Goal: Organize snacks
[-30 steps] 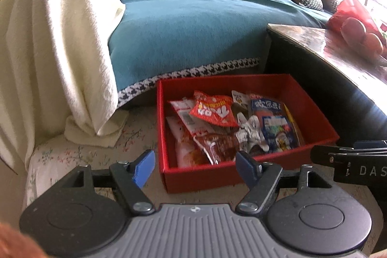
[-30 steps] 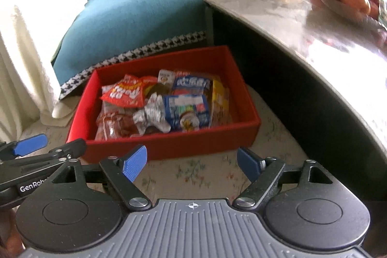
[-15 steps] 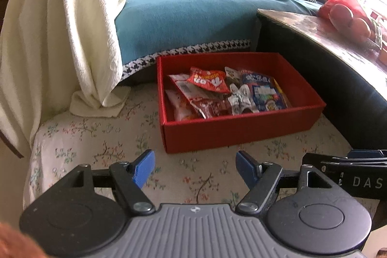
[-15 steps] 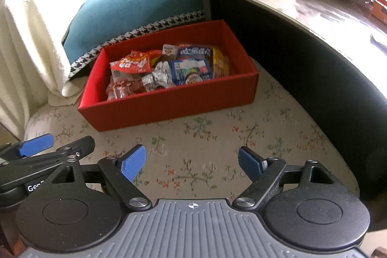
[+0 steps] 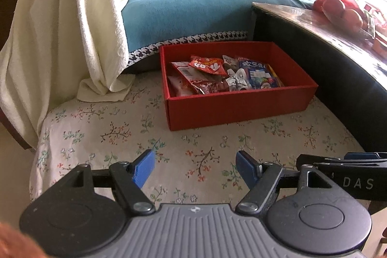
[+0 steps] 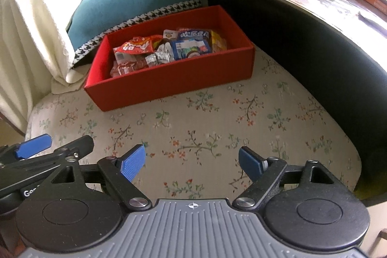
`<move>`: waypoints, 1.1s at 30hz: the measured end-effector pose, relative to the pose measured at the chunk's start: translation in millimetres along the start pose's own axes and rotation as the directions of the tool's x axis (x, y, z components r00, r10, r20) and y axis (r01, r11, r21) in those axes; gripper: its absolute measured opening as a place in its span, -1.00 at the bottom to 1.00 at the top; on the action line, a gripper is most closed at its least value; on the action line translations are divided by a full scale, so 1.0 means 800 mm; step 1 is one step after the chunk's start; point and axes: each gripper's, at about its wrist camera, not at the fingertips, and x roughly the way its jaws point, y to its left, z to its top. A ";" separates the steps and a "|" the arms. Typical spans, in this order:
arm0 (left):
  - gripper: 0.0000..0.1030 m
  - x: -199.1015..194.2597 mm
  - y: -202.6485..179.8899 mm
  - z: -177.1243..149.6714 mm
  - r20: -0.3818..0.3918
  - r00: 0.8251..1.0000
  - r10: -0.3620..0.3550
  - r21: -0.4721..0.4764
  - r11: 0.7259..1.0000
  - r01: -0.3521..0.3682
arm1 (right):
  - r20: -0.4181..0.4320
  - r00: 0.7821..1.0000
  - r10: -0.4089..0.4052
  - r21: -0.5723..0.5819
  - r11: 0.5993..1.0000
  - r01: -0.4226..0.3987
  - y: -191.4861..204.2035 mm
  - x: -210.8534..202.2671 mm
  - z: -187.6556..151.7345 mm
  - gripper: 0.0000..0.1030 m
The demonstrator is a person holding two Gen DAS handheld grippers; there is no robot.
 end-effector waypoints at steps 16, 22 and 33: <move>0.30 -0.019 0.009 -0.019 0.013 1.000 0.001 -0.001 1.000 -0.001 | -0.009 1.000 0.005 -0.015 1.000 -0.005 0.007 -0.004 -0.012 0.72; 0.32 -0.016 0.010 -0.019 0.014 1.000 0.011 -0.004 1.000 -0.011 | -0.012 1.000 0.005 -0.017 1.000 -0.005 0.008 -0.002 -0.010 0.72; 0.32 -0.013 0.012 -0.017 0.012 1.000 0.023 -0.009 1.000 -0.023 | -0.014 1.000 0.006 -0.020 1.000 -0.006 0.012 0.002 -0.009 0.72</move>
